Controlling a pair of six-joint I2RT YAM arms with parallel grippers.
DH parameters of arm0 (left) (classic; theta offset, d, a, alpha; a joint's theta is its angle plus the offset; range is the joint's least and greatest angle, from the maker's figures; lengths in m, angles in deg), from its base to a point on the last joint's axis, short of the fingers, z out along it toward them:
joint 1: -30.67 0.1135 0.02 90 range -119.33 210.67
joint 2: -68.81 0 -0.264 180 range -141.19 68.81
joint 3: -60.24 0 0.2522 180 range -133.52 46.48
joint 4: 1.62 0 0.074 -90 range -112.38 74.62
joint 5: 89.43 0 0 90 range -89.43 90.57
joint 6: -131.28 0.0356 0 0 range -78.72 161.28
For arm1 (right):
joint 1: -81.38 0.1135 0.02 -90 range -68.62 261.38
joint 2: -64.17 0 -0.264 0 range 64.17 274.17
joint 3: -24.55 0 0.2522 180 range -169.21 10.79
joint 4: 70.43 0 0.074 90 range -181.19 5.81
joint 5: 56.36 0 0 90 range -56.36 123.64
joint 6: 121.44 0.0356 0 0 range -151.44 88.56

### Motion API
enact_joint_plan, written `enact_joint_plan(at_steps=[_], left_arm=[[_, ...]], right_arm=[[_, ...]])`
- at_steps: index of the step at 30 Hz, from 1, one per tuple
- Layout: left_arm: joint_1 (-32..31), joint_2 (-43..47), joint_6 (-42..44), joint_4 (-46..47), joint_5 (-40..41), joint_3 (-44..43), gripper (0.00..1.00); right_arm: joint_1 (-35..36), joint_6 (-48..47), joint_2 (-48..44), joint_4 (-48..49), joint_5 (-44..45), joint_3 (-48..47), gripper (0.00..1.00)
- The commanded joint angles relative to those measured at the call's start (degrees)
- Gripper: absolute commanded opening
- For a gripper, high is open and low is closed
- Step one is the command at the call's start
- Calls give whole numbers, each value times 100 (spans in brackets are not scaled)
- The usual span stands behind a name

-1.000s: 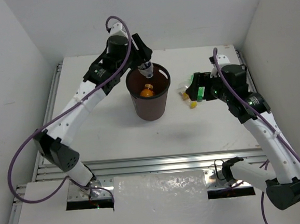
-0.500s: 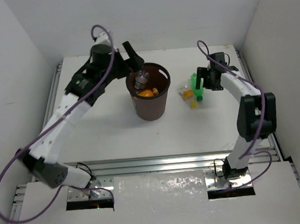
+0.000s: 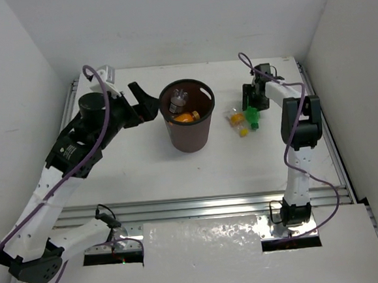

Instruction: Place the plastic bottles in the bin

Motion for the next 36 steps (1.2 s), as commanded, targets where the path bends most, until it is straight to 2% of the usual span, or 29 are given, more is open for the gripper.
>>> enact_joint_plan(at_steps=[1,2,5,9,10,12,13,14,15,17,18,20,23,32,35,36], left_arm=[[-61,-69,220,21,70,102,100],[-61,-112,264,39,9,111,100],[-79,-314,247,188,-289,207,100],[-193,-438,194,1057,-1253,427,100],[-236,-542,168,1259,-1475,471,100],[-298,-710,115,1787,-2064,463,100],[-359,-876,89,2136,-2292,454,100],[-403,-947,-7,2270,-2547,428,100],[-456,-1061,-34,2394,-2619,401,100],[-588,-1123,-157,2770,-2829,383,100],[-649,-1184,-201,2877,-2909,357,100],[-833,-1351,-246,2984,-2989,218,100],[-1054,-1518,-166,2887,-2831,94,100],[-1309,-1703,-96,2773,-2997,190,97],[-1493,-1774,35,2755,-3190,225,89],[-1520,-1783,71,2816,-3295,225,78]], right_arm=[[-69,-40,-17,-88,-159,-65,63],[-69,-5,-43,-79,-72,22,53],[-69,241,-508,8,129,442,35],[-69,470,-2088,544,132,1532,35],[-69,497,-2883,675,0,2065,34],[-7,488,-3669,1264,-1314,2604,34],[2,566,-4396,1805,-1928,3181,34],[19,628,-4707,2054,-3214,3430,34],[37,707,-5250,2309,-3870,3851,33],[185,952,-5736,3158,-4953,4213,32],[447,1006,-6183,3390,-5376,4528,32],[1089,972,-6641,3813,-5451,4750,33],[1697,1050,-6863,3894,-5381,4734,33],[2023,1121,-7110,3981,-5319,4585,34],[2041,1138,-7040,3929,-5222,4436,34],[2049,1173,-7005,3972,-5274,4409,34]])
